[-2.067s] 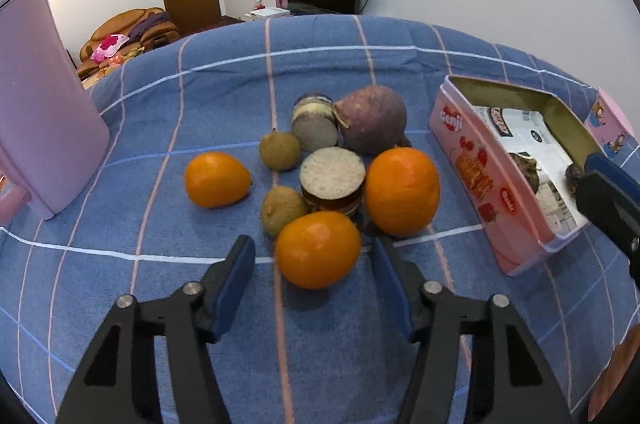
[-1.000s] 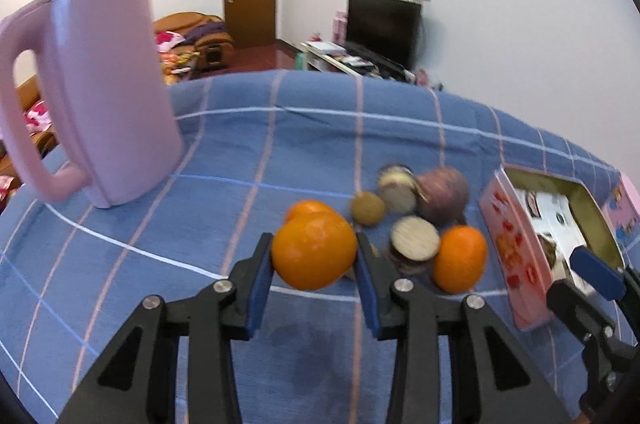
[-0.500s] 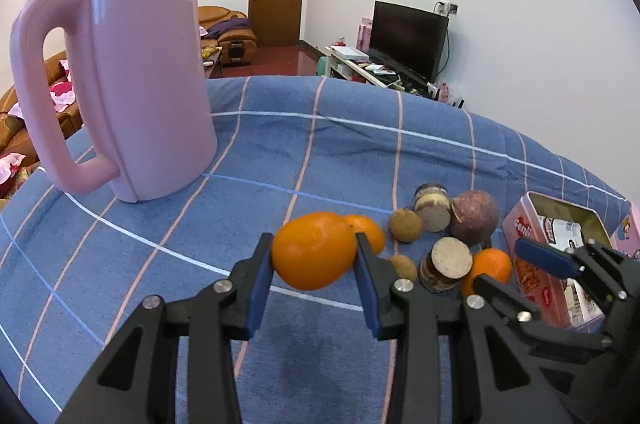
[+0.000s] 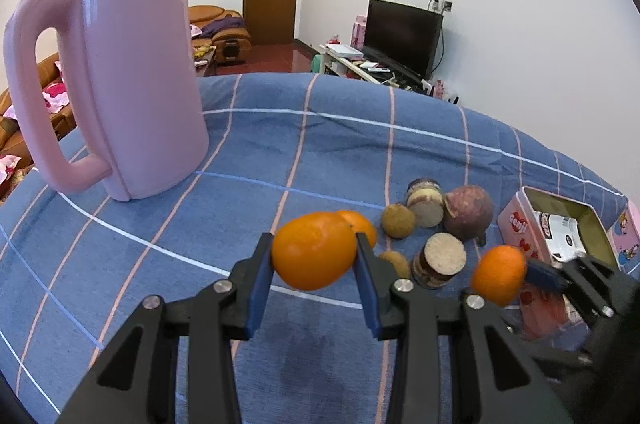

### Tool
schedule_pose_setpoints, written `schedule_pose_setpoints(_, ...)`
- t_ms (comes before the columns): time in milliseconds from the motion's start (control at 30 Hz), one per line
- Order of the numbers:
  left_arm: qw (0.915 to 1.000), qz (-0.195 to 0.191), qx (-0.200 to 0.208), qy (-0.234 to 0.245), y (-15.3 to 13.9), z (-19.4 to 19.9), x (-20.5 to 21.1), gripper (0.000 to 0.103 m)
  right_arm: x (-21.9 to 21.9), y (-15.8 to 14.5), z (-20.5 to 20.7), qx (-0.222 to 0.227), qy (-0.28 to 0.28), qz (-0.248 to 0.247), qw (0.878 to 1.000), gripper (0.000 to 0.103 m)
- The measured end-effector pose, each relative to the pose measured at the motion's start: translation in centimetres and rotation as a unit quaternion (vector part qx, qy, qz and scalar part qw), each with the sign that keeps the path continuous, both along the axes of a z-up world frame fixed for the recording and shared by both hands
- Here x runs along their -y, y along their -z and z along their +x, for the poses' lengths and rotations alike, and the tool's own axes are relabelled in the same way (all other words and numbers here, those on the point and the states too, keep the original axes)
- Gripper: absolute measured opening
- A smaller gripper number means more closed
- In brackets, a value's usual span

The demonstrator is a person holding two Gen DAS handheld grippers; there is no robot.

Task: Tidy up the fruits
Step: 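Place the orange in the tin box with the left tool while the right tool places another orange there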

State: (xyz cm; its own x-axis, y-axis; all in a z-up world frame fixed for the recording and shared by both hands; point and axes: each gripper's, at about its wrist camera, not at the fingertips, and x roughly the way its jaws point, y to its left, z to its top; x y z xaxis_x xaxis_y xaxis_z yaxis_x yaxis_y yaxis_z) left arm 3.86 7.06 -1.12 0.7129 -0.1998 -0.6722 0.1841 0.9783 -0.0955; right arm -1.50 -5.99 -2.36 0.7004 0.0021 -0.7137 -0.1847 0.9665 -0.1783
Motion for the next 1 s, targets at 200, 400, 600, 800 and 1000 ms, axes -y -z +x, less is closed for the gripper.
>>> schedule_pose_setpoints(200,0.9995,0.011,0.023,0.021,-0.1,-1.1,1.6,0.041,4.0,-3.1,-5.2,0.085,0.055,0.105,0.989,0.048)
schedule_pose_setpoints(400,0.9987,0.017,0.029,0.039,0.1,-2.1,3.3,0.041,7.2,-3.8,-7.2,0.107,0.095,0.12,0.983,0.048)
schedule_pose_setpoints(600,0.9979,0.038,0.03,0.044,0.0,-3.2,5.9,0.041,10.1,-3.2,-7.2,0.089,0.133,0.128,0.979,0.048)
schedule_pose_setpoints(800,0.9951,0.033,0.049,0.079,-1.3,-5.0,10.0,0.041,13.4,-2.6,-7.3,0.076,0.182,0.12,0.973,0.048)
schedule_pose_setpoints(1000,0.9921,0.037,0.045,0.111,-1.5,-5.4,14.9,0.041,16.7,-2.2,-7.9,0.075,0.207,0.114,0.969,0.048)
